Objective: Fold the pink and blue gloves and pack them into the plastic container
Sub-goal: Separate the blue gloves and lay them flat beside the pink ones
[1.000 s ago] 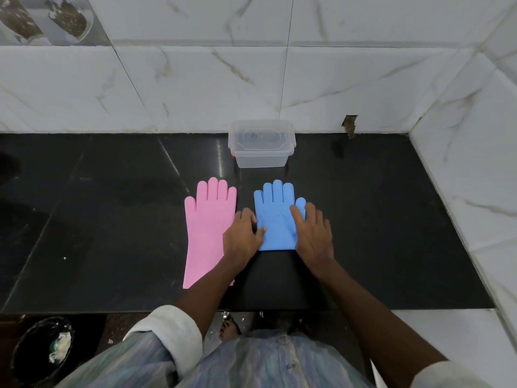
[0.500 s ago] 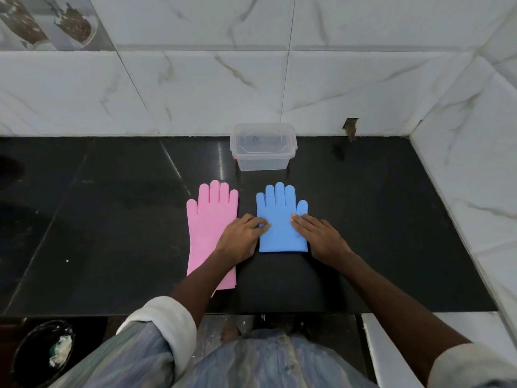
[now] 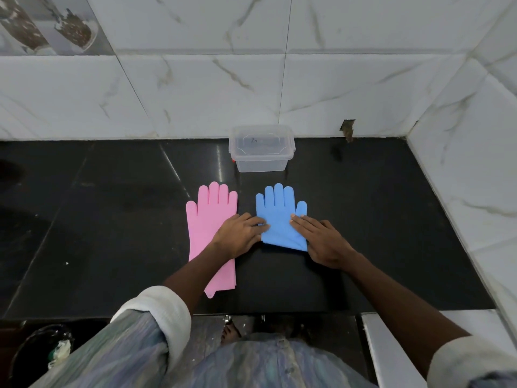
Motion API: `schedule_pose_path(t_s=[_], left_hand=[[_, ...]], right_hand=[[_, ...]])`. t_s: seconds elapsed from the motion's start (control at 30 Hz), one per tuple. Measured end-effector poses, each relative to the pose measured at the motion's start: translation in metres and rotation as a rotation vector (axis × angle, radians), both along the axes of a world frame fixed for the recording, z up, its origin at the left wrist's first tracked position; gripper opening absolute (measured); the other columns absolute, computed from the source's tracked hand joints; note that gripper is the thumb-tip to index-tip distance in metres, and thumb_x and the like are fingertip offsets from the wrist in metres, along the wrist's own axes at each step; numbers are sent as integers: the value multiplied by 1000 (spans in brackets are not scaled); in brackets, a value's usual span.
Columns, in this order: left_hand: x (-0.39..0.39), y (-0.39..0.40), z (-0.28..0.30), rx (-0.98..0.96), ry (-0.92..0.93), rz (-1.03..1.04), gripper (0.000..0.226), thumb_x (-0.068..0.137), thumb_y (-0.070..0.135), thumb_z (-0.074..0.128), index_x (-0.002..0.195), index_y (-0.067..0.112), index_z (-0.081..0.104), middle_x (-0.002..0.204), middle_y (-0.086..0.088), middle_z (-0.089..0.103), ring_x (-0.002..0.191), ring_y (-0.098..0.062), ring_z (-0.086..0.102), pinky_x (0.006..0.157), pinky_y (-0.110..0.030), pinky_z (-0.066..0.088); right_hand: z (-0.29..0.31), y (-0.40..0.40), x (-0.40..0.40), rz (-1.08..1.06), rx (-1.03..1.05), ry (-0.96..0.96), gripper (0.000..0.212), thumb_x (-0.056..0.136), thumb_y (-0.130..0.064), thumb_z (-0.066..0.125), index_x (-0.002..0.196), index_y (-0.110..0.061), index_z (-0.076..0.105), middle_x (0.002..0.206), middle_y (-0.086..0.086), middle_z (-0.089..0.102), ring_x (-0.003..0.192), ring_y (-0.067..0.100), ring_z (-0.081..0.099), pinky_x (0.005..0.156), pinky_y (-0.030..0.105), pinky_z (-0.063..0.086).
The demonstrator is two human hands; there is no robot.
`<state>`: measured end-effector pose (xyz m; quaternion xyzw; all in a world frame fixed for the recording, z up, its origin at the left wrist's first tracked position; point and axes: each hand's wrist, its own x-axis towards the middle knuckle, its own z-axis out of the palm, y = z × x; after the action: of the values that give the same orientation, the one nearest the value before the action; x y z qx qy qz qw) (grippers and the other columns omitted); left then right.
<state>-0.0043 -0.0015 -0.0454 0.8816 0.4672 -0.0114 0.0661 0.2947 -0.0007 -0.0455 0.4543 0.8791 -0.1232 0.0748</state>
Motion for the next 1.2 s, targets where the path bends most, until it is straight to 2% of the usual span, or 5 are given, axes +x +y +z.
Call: schedule_pose_path(t_s=[0.33, 0.47, 0.6, 1.0, 1.2], left_hand=[[41, -4, 10, -84, -378, 551, 39, 110, 32, 44, 90, 12, 71, 94, -5, 68, 90, -21, 62, 78, -36, 54], [40, -7, 7, -240, -567, 750, 47, 111, 33, 40, 80, 8, 65, 86, -12, 68, 82, -26, 66, 78, -42, 55], [37, -9, 6, -369, -751, 869, 50, 113, 35, 36, 93, 4, 70, 93, -14, 73, 92, -28, 69, 86, -46, 56], [52, 9, 15, -243, -598, 1080, 36, 98, 50, 64, 101, 15, 73, 94, 1, 73, 86, -16, 66, 75, -31, 51], [64, 12, 8, 13, -223, 606, 52, 93, 23, 68, 142, 18, 50, 149, -3, 47, 130, -23, 53, 103, -34, 49]], right_hand=[[3, -4, 0, -105, -8, 232, 66, 96, -32, 62, 159, -25, 42, 165, -8, 41, 151, 14, 36, 120, 38, 36], [9, -1, -21, -486, -35, 627, 14, 104, -18, 59, 108, -13, 71, 104, 5, 72, 99, 22, 66, 88, 40, 52], [21, 14, -40, -591, -72, 569, 29, 107, -25, 51, 84, -8, 54, 75, 4, 60, 70, 21, 59, 66, 43, 46], [20, 33, -76, -913, 19, 467, 21, 100, -31, 62, 111, -13, 57, 102, 10, 70, 96, 35, 68, 81, 42, 53], [12, 35, -85, -233, 186, 85, 73, 100, -5, 50, 166, -18, 21, 175, 2, 16, 161, 24, 17, 125, 39, 26]])
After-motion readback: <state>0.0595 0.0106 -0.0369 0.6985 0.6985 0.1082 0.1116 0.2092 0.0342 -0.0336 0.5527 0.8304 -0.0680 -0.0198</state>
